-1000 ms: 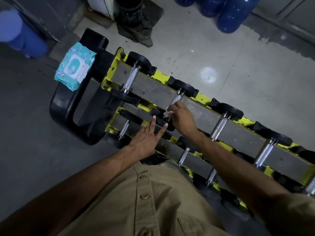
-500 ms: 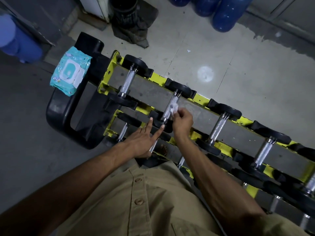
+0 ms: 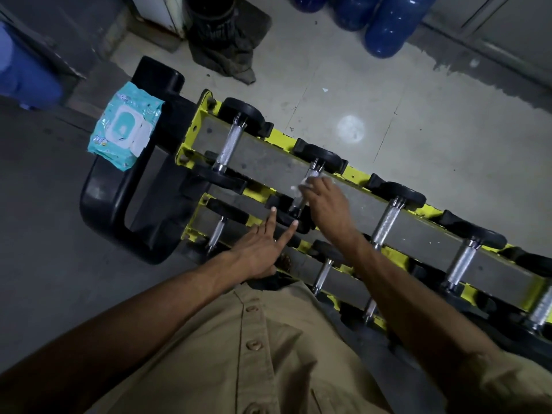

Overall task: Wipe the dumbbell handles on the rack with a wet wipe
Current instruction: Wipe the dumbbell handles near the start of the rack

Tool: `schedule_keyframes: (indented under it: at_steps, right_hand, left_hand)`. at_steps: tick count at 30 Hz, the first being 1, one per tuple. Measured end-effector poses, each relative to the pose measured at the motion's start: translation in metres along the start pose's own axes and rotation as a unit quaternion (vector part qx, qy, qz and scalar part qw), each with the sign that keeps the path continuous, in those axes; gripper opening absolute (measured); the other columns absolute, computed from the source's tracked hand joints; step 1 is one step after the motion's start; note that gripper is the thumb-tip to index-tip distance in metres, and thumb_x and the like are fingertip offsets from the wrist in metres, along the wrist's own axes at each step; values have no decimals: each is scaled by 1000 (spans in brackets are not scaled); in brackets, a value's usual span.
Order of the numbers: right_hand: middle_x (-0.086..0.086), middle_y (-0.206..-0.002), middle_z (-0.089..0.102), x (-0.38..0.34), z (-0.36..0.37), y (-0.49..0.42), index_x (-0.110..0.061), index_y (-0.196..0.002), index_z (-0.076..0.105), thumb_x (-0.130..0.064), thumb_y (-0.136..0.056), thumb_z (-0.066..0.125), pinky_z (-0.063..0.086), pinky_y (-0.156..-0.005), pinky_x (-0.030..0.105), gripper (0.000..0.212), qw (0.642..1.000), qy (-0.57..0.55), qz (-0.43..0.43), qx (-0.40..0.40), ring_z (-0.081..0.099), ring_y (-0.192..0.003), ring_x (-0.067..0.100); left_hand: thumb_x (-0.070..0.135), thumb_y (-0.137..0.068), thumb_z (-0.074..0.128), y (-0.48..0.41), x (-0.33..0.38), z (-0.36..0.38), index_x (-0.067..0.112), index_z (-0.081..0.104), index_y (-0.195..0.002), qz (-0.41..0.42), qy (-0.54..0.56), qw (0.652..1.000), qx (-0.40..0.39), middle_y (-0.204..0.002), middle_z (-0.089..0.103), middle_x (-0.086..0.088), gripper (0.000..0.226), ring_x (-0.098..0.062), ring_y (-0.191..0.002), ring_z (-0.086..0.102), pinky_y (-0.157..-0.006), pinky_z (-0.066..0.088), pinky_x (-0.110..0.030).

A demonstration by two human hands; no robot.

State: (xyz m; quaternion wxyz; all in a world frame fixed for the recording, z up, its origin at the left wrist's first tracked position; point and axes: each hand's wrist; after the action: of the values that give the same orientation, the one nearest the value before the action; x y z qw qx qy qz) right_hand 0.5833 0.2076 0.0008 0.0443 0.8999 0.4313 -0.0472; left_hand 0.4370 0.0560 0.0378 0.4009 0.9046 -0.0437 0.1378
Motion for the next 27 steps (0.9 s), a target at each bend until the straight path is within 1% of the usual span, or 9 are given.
schedule_keyframes:
  at_steps: [2,4,7,10,13,15,20,24,27]
  right_hand:
    - [3,-144,51,15,-9,-15,-18,-139,57,-3,-87,59,51,-89,39,54,999,39,8,-6,50,-118,26]
    - [3,-144,52,17,-15,-26,-16,-138,58,1,-85,58,54,-83,40,56,998,48,-7,-36,52,-113,25]
    - [7,-126,61,2,-22,-33,-10,-124,66,-2,-85,60,58,-74,44,41,984,38,-101,-143,58,-110,28]
    - [10,-112,65,-5,-36,-43,-7,-114,68,-7,-87,61,59,-70,44,27,953,56,-184,-234,67,-94,31]
    - [10,-119,67,8,-51,-64,-11,-121,67,-1,-92,57,60,-77,43,32,966,99,-133,-196,68,-102,31]
    - [9,-117,69,10,-53,-71,-13,-119,68,0,-91,57,58,-75,40,33,969,134,-102,-184,69,-102,32]
    - [3,-105,75,-30,-46,-77,-19,-114,70,-14,-95,59,55,-74,34,22,905,226,-222,-284,72,-94,27]
    - [0,-113,72,-34,-58,-106,-22,-112,68,-12,-100,50,43,-70,30,23,881,325,-180,-294,70,-102,23]
    - [0,-124,70,-52,-50,-109,-21,-118,68,-19,-103,52,44,-71,31,22,846,343,-178,-367,68,-108,22]
  left_hand:
    - [29,-97,70,0,3,-1,22,-35,-158,-1,1,1000,3,-155,-37,-40,121,-51,-157,0,-130,13,-53]
    - [27,-96,69,-1,4,-1,22,-34,-159,-3,-2,1000,9,-156,-36,-41,120,-52,-157,0,-130,12,-54]
    - [27,-96,68,-1,3,1,21,-31,-160,-1,-4,1000,13,-156,-35,-41,118,-53,-157,3,-130,13,-54]
    - [26,-96,66,-2,1,4,21,-29,-161,2,-7,1000,25,-156,-34,-42,116,-54,-156,6,-129,14,-54]
    - [25,-97,66,-4,0,6,22,-30,-160,4,-5,1000,24,-157,-35,-40,115,-53,-156,4,-129,14,-54]
    - [26,-97,66,-4,0,6,22,-30,-161,6,-3,1000,25,-157,-34,-41,116,-53,-156,5,-129,14,-53]
    - [29,-96,65,-5,-1,8,20,-28,-162,9,-15,999,33,-157,-29,-45,114,-55,-155,5,-128,16,-53]
    - [24,-101,58,-8,-2,10,22,-30,-161,12,-14,999,48,-157,-28,-45,106,-54,-156,3,-126,19,-54]
    - [25,-107,51,-12,-2,16,22,-30,-161,7,-13,998,69,-158,-25,-46,97,-54,-157,0,-124,23,-56]
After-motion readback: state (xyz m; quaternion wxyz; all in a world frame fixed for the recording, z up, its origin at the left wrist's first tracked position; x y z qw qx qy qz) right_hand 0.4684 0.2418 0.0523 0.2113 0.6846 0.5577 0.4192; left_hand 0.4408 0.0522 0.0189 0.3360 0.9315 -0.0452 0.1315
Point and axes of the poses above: each hand's wrist, its own y-axis away from the middle knuckle, its own z-axis out of the palm, x = y × z
